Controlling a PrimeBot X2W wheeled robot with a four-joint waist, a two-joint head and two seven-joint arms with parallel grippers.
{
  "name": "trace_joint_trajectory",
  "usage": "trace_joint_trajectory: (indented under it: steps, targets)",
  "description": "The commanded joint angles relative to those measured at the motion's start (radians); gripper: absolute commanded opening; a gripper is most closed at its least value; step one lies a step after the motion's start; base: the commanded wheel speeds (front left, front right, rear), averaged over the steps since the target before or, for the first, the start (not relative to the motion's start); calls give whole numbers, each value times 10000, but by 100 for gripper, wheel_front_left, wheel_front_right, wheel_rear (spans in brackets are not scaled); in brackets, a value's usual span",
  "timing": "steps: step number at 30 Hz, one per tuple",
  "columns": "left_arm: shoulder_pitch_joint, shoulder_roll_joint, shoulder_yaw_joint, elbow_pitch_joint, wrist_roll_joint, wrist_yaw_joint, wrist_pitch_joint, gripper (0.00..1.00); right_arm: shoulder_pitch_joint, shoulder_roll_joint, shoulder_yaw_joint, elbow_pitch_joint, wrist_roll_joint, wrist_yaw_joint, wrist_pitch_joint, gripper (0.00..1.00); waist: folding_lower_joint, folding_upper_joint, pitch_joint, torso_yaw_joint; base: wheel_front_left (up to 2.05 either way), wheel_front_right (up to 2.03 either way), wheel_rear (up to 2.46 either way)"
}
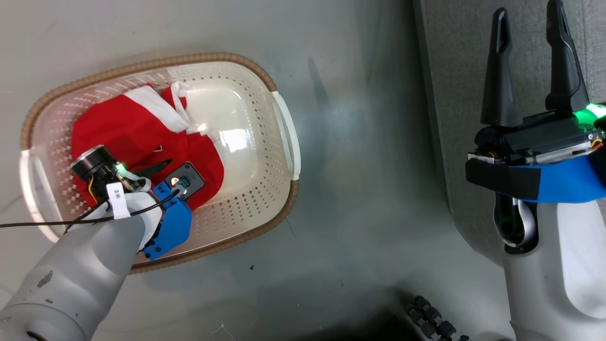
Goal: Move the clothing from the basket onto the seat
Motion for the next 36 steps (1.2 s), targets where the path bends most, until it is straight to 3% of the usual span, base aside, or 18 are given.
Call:
trace_joint_trajectory:
  steps: [1,19,20,22,36]
  targets:
    - [-140,108,-145,53,-48,8,178,100,-194,47,32,-73,51,-11,-5,100,-2,0,364,-174,0,0,0]
    - [-769,561,-475,407,222,7,1542,100,-426,80,79,-397,97,-11,-5,100,-2,0,1490,-390,0,0,0]
    - [-783,555,-476,411,221,7,1556,76,-424,81,74,-405,113,-11,-5,100,-2,0,1505,-387,0,0,0]
    - [-820,545,-476,409,248,7,1522,0,-432,80,71,-414,126,-11,-5,100,-2,0,1518,-387,0,0,0]
    - [-597,243,-480,296,107,7,1297,0,-407,81,-13,-244,134,-11,-5,100,-2,0,1140,-257,0,0,0]
